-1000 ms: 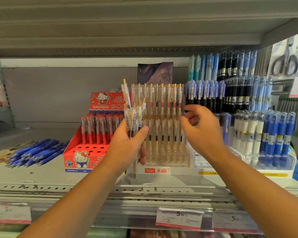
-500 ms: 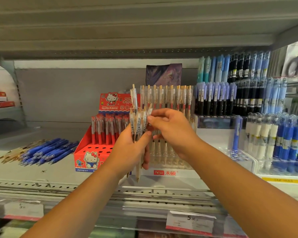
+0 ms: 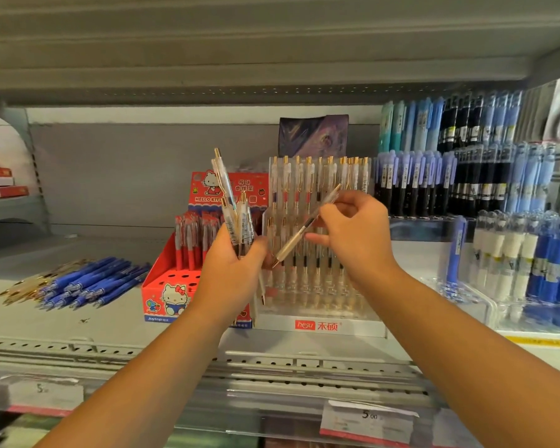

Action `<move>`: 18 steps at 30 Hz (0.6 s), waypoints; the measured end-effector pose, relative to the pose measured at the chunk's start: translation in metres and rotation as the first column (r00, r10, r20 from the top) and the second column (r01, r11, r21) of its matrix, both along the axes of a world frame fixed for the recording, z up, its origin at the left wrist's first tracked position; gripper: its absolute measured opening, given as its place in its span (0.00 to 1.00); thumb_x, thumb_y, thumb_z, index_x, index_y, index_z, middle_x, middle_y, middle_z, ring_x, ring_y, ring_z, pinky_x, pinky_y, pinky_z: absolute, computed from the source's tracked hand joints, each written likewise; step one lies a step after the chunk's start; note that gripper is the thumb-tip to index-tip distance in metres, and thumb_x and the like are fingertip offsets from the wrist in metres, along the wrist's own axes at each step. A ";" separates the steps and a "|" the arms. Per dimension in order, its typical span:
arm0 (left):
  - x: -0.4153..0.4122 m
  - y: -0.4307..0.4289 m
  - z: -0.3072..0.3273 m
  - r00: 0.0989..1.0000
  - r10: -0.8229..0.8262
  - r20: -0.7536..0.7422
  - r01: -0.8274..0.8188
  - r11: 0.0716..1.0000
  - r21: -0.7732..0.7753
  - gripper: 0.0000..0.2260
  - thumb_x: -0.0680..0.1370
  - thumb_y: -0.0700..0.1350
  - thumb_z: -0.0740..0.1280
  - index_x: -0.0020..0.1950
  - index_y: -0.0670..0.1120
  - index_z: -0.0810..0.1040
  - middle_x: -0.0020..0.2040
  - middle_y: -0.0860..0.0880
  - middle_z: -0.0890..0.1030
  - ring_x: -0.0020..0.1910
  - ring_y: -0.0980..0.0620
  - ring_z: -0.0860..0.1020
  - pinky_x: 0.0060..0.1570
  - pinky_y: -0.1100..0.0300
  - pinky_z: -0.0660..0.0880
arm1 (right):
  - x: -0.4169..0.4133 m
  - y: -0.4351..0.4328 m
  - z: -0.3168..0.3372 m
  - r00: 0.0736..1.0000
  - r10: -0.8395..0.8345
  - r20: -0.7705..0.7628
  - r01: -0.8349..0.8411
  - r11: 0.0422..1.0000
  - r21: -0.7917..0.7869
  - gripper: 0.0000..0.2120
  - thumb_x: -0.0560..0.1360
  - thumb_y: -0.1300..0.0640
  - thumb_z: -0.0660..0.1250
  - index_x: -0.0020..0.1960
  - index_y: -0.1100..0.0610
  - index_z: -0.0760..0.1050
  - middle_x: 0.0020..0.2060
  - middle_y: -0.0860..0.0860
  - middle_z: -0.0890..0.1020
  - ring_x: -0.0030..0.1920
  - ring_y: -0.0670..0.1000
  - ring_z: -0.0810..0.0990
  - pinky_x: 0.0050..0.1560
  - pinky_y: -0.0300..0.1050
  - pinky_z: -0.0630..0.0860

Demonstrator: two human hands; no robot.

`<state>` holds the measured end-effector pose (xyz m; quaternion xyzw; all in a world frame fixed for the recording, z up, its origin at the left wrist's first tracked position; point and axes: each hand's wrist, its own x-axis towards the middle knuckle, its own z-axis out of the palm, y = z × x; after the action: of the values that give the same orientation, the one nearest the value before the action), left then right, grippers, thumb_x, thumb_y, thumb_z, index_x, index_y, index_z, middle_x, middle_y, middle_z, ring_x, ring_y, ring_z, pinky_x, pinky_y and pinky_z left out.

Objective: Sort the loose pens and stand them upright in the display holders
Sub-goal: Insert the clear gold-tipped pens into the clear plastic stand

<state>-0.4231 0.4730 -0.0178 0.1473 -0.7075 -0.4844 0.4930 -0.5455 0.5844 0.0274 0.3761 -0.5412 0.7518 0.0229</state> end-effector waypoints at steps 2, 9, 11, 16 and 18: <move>0.000 0.000 0.000 0.999 0.010 -0.053 -0.008 0.999 0.036 0.06 0.81 0.45 0.65 0.51 0.57 0.76 0.41 0.52 0.84 0.40 0.58 0.83 0.36 0.54 0.82 | 0.000 -0.002 -0.001 0.999 -0.024 -0.041 0.023 1.000 -0.012 0.12 0.76 0.65 0.67 0.47 0.47 0.74 0.43 0.50 0.82 0.39 0.45 0.85 0.35 0.43 0.83; 0.003 0.000 0.002 0.995 0.066 -0.080 -0.063 0.997 0.036 0.06 0.81 0.49 0.65 0.52 0.61 0.75 0.44 0.67 0.81 0.44 0.68 0.79 0.35 0.71 0.72 | -0.001 -0.016 -0.005 0.955 -0.087 -0.283 0.132 0.981 0.145 0.15 0.78 0.62 0.66 0.61 0.49 0.70 0.45 0.45 0.79 0.46 0.49 0.82 0.42 0.50 0.84; 0.003 0.002 0.002 0.995 0.042 -0.085 -0.042 0.999 0.006 0.05 0.81 0.49 0.65 0.52 0.61 0.75 0.44 0.70 0.80 0.43 0.72 0.78 0.34 0.74 0.72 | 0.002 -0.020 -0.009 0.949 -0.061 -0.310 0.120 0.977 0.176 0.15 0.78 0.62 0.66 0.61 0.48 0.70 0.44 0.44 0.79 0.46 0.47 0.82 0.41 0.49 0.84; 0.004 0.002 0.003 0.993 0.033 -0.116 -0.031 0.999 0.024 0.05 0.81 0.49 0.66 0.55 0.59 0.76 0.46 0.58 0.83 0.45 0.62 0.82 0.40 0.65 0.79 | 0.003 -0.029 -0.012 0.930 -0.032 -0.365 0.141 0.951 0.275 0.16 0.79 0.61 0.65 0.65 0.51 0.71 0.43 0.44 0.79 0.42 0.46 0.83 0.40 0.47 0.84; 0.005 0.002 0.004 0.993 0.023 -0.116 -0.020 0.999 0.029 0.04 0.81 0.49 0.66 0.55 0.57 0.76 0.45 0.54 0.83 0.43 0.55 0.83 0.42 0.55 0.82 | 0.003 -0.032 -0.014 0.909 -0.006 -0.416 0.163 0.926 0.342 0.16 0.79 0.60 0.65 0.66 0.50 0.72 0.43 0.41 0.78 0.42 0.45 0.82 0.42 0.46 0.84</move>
<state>-0.4177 0.4754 -0.0143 0.1333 -0.6692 -0.4966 0.5364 -0.5421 0.5525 0.0129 0.4976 -0.6719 0.5399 0.0971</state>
